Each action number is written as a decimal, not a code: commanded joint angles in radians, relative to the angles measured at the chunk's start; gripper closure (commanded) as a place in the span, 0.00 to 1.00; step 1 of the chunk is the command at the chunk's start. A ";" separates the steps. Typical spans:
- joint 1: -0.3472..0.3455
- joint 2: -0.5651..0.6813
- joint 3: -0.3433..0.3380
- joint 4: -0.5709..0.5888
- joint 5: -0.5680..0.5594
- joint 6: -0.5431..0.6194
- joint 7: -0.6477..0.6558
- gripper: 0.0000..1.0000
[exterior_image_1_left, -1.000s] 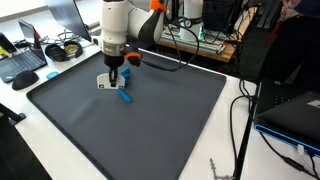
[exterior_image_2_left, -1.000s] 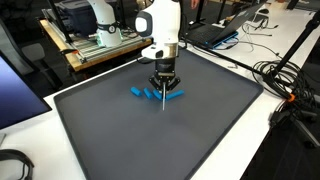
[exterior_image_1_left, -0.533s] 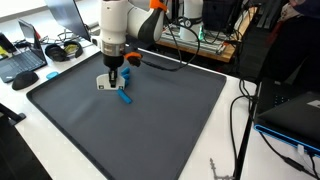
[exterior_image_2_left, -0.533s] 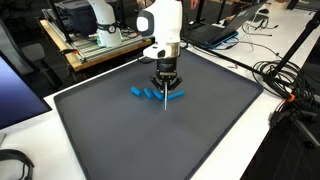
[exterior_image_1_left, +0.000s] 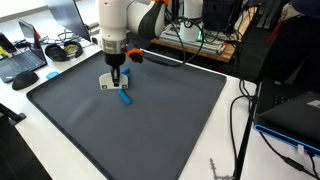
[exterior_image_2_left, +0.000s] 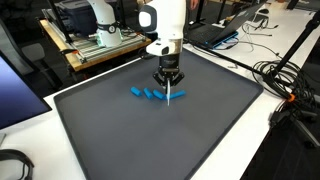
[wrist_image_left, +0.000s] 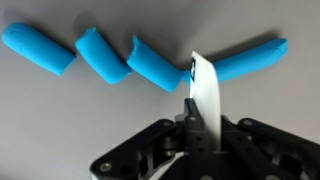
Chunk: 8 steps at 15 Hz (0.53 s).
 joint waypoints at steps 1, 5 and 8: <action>-0.011 -0.082 0.022 -0.039 -0.007 -0.026 -0.025 0.99; -0.019 -0.127 0.054 -0.051 -0.012 -0.031 -0.074 0.99; -0.024 -0.139 0.079 -0.048 -0.010 -0.039 -0.114 0.99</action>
